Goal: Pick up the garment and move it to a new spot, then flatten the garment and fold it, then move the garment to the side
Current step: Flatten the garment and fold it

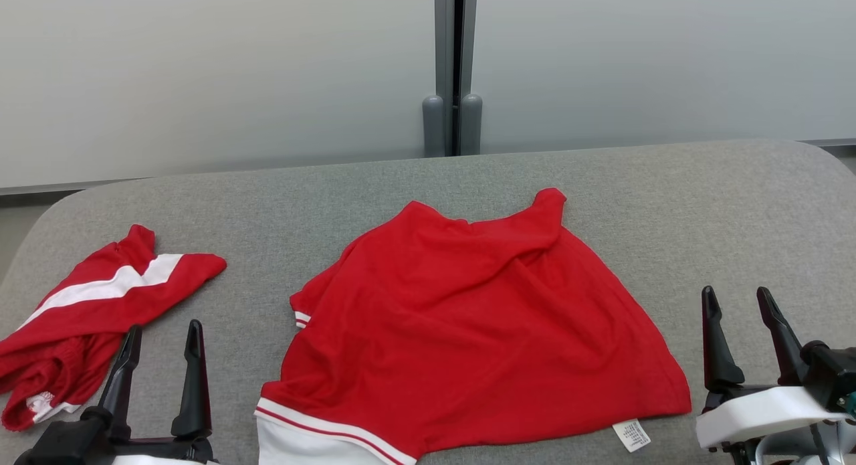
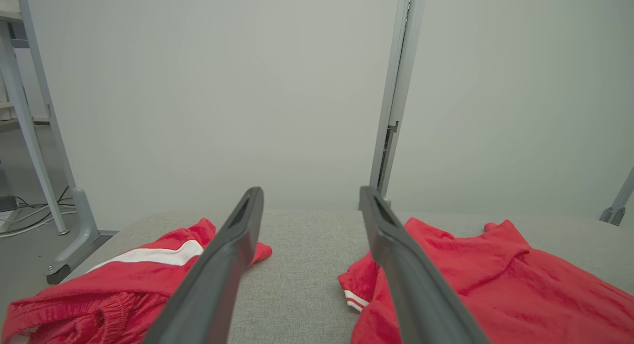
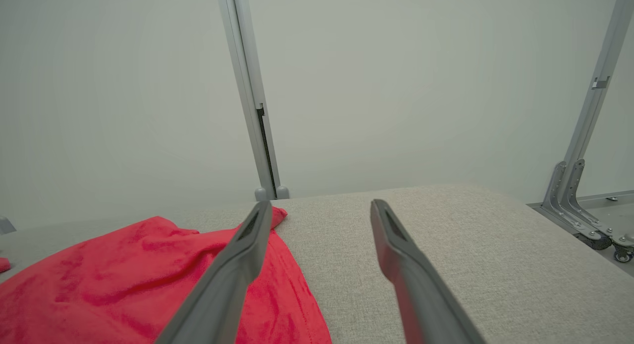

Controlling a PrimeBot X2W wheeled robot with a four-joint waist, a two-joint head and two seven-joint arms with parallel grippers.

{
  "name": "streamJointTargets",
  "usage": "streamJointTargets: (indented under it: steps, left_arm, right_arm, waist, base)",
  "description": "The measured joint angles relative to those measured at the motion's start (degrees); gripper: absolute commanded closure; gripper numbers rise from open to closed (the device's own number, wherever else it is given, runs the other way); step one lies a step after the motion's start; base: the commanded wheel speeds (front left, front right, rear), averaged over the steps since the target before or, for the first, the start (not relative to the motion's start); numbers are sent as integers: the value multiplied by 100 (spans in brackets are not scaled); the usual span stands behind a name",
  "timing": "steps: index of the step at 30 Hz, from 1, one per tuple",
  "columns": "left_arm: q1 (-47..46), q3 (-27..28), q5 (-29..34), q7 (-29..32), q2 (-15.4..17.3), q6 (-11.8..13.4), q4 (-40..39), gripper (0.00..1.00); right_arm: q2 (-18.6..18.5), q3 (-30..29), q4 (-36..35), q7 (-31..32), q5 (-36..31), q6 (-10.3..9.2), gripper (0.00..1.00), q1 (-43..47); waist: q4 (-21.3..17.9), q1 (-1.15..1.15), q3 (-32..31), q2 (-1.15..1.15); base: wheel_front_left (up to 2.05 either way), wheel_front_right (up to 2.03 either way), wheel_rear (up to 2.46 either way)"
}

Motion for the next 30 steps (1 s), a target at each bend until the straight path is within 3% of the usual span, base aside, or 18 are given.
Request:
streamJointTargets:
  steps: [10, 30]
  left_arm:
    - [32, 124, 113, 0, -172, -236, 179, 0]
    - [-103, 166, 231, 0, -414, -477, 492, 0]
  right_arm:
    - [-38, 180, -130, 40, 25, 0, 0, -19]
    - [-137, 577, 103, 16, 236, 0, 0, -344]
  waist:
    - [13, 0, -66, 0]
    - [70, 0, -52, 0]
  base:
    - [0, 0, 0]
    - [0, 0, 0]
